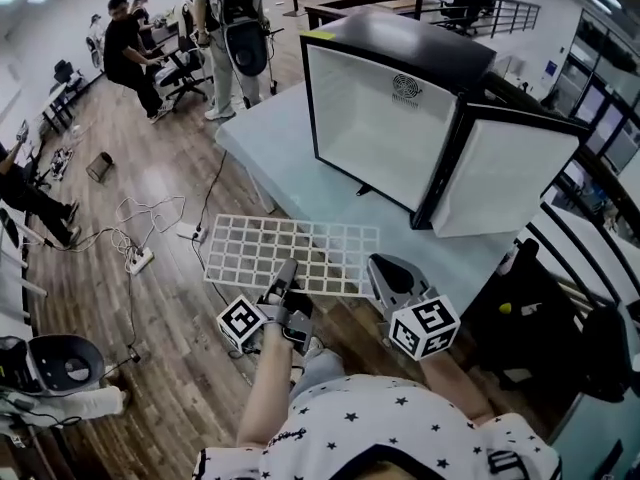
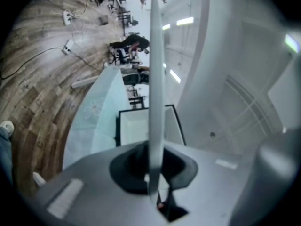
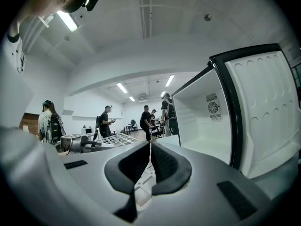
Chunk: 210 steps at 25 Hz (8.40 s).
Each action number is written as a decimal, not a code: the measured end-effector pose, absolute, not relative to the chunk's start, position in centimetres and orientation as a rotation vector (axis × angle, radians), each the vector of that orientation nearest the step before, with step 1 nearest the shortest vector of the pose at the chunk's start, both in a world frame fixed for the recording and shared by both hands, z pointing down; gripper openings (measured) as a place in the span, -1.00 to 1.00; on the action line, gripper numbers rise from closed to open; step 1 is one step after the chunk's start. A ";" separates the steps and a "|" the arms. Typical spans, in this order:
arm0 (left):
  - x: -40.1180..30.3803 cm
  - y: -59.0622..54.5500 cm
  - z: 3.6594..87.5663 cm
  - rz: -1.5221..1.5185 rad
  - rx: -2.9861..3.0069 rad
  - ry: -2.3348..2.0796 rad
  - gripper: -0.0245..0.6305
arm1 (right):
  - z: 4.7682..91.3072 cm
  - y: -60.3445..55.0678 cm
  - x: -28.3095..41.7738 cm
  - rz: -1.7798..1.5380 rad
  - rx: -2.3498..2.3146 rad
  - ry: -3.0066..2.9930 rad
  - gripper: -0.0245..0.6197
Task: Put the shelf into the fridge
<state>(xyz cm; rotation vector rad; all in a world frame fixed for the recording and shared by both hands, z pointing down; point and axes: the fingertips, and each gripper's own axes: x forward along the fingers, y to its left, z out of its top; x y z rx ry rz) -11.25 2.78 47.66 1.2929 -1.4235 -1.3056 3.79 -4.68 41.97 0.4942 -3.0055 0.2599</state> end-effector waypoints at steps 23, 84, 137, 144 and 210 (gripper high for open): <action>-20.0 -9.9 45.6 -1.114 1.462 -1.106 -0.83 | 42.3 -10.6 -2.0 0.279 0.987 -2.879 -0.85; -14.4 -28.7 45.2 -0.891 1.538 -0.767 -0.83 | 43.7 -20.6 1.7 0.245 1.382 -2.680 -0.26; -13.6 -32.1 45.0 -0.904 1.485 -0.803 -0.83 | 44.1 -24.9 3.1 0.288 1.440 -2.651 -0.27; -13.6 -33.4 44.7 -0.895 1.500 -0.807 -0.83 | 43.8 -25.9 3.2 0.285 1.471 -2.638 -0.30; -12.2 -44.1 42.5 -0.895 1.614 -0.812 -0.43 | 43.9 -28.1 1.7 0.295 1.487 -2.654 -0.40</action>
